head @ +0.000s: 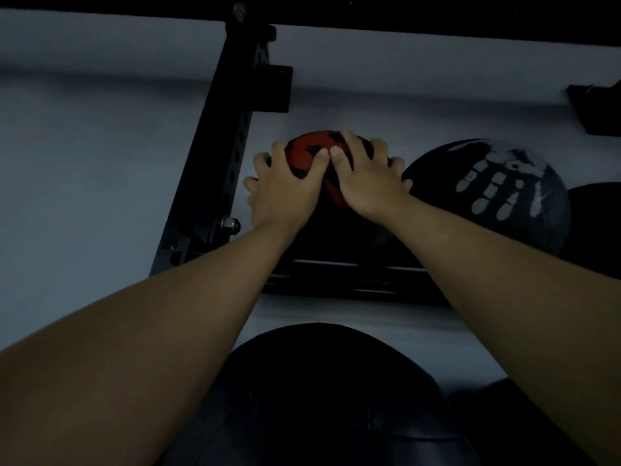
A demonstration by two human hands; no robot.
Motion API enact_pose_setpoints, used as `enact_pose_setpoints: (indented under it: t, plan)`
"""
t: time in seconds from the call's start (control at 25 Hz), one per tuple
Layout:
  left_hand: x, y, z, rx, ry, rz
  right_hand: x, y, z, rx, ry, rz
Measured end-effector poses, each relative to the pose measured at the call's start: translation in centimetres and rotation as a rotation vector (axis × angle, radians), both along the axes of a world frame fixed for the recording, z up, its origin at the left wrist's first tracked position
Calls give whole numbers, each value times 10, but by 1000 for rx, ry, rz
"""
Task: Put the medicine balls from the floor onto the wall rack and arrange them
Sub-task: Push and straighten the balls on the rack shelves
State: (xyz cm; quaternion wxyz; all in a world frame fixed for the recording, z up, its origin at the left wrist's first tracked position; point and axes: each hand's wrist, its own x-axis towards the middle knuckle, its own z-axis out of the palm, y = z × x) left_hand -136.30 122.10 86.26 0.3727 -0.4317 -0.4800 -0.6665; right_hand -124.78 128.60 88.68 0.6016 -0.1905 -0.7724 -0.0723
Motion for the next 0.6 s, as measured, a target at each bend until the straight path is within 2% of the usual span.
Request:
enact_pose_setpoints:
  t: [0.24, 0.6]
  plan:
    - [-1, -1, -4, -7, 13, 31, 5, 2, -1, 47, -27, -45]
    - [1, -10, -7, -82, 22, 103, 10, 12, -3, 85, -21, 26]
